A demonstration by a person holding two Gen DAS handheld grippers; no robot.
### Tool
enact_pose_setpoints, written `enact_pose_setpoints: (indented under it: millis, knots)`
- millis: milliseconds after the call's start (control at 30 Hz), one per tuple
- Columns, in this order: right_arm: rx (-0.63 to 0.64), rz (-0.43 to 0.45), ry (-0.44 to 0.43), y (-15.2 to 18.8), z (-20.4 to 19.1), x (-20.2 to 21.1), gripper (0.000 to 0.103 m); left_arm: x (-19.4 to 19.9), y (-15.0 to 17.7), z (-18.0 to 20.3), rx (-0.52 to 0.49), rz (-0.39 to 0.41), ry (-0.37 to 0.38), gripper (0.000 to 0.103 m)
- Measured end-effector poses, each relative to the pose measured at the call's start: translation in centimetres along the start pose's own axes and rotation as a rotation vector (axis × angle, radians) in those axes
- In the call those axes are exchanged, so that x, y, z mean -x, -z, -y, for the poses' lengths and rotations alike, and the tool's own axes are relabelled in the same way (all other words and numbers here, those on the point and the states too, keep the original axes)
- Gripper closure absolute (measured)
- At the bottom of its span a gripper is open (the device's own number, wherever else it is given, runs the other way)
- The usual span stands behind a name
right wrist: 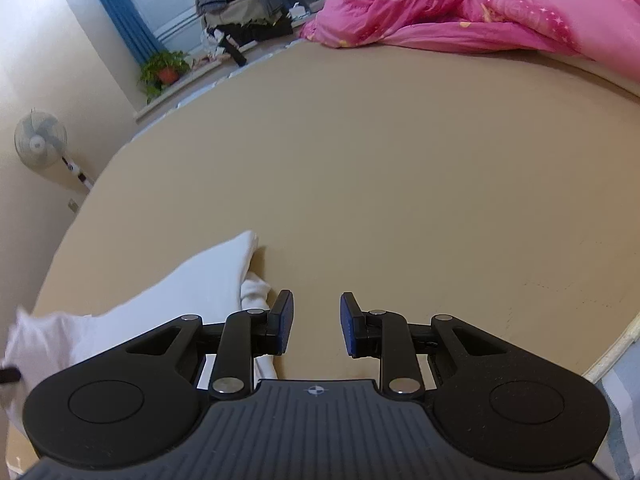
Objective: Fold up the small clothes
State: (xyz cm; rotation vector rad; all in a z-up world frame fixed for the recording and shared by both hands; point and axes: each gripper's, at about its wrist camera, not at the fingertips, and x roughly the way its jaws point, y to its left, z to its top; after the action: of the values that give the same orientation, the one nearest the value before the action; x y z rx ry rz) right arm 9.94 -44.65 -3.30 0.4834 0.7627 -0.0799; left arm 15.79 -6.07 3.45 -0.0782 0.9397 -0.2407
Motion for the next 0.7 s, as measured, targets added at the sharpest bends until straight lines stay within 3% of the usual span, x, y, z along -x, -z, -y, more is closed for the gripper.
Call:
enact_pose_setpoints:
  millis: [100, 167, 200, 233, 267, 333, 433, 533, 600, 700]
  knots:
    - [-0.039, 0.025, 0.001, -0.3, 0.7, 0.5, 0.076, -1.9, -0.9, 9.3, -0.078, 0.012, 0.094, 0.088]
    - [-0.068, 0.05, 0.006, -0.5, 1.1, 0.7, 0.076, -3.8, -0.6, 14.3, -0.153, -0.025, 0.181, 0.08]
    - [-0.08, 0.058, 0.004, -0.6, 1.3, 0.7, 0.076, -4.4, -0.4, 16.0, -0.183, -0.045, 0.243, 0.07]
    - [-0.09, 0.061, 0.002, -0.7, 1.5, 0.6, 0.076, -4.8, -0.2, 16.8, -0.2, -0.047, 0.27, 0.068]
    - [-0.099, 0.06, -0.002, -0.7, 1.8, 0.7, 0.076, -4.8, 0.0, 17.2, -0.211, -0.019, 0.247, 0.068]
    - [-0.115, 0.043, -0.019, -0.6, 2.1, 0.5, 0.076, -4.9, 0.3, 15.6, -0.203, 0.016, 0.249, 0.068]
    - [-0.13, -0.006, -0.065, -0.5, 2.5, -0.2, 0.074, -6.1, 1.3, 10.5, -0.142, -0.011, 0.224, 0.07]
    - [-0.126, -0.081, -0.101, -0.2, 2.2, -1.4, 0.069, -7.8, 3.0, 6.5, -0.11, -0.077, 0.171, 0.073]
    - [-0.118, -0.132, -0.106, 0.0, 1.8, -2.3, 0.067, -8.8, 5.3, 4.8, -0.108, -0.12, 0.184, 0.074]
    - [-0.074, -0.272, -0.055, 1.4, 0.9, -4.5, 0.065, -12.1, 9.9, 4.3, -0.199, -0.247, 0.129, 0.078]
